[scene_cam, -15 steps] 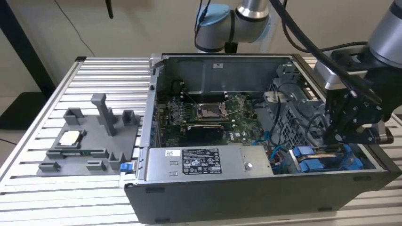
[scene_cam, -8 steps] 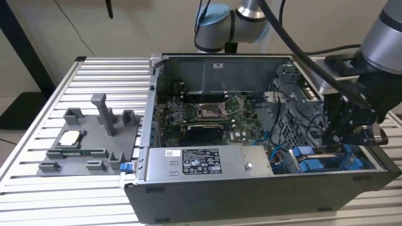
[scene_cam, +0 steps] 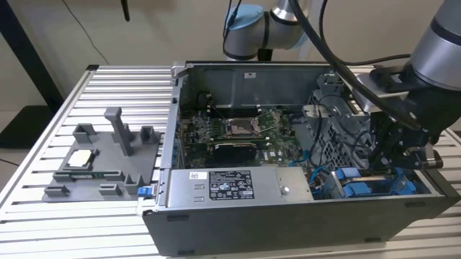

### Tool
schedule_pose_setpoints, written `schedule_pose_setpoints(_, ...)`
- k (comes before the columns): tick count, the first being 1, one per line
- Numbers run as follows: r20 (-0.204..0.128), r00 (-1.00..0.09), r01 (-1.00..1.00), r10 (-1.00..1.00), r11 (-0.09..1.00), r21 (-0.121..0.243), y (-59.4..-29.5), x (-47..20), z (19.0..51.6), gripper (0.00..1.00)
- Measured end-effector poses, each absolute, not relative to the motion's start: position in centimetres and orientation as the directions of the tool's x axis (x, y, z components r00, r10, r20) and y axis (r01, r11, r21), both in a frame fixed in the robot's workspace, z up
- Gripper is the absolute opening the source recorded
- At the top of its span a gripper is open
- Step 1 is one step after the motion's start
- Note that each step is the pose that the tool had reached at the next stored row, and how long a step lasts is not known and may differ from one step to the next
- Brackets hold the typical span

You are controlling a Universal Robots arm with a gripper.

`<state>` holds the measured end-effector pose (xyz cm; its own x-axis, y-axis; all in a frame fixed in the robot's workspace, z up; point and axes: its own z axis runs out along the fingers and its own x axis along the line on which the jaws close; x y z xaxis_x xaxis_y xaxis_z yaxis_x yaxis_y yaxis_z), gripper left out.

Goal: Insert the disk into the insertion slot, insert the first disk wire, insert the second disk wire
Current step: 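Insert the second disk wire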

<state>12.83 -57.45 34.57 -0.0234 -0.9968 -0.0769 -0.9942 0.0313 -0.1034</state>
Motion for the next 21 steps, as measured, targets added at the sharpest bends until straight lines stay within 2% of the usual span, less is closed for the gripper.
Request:
schedule_pose_setpoints(16, -0.076, -0.023, -0.994, -0.997, 0.031, -0.104, -57.5, 12.7, 33.6, 0.16)
schedule_pose_setpoints(18, -0.078, -0.023, -0.994, -0.997, 0.031, -0.104, -57.5, 12.7, 33.5, 0.18)
schedule_pose_setpoints(19, -0.077, -0.023, -0.994, -0.997, 0.031, -0.104, -57.5, 12.7, 33.5, 0.24)
schedule_pose_setpoints(21, -0.077, -0.023, -0.994, -0.997, 0.031, -0.104, -57.4, 12.7, 34.0, 0.24)
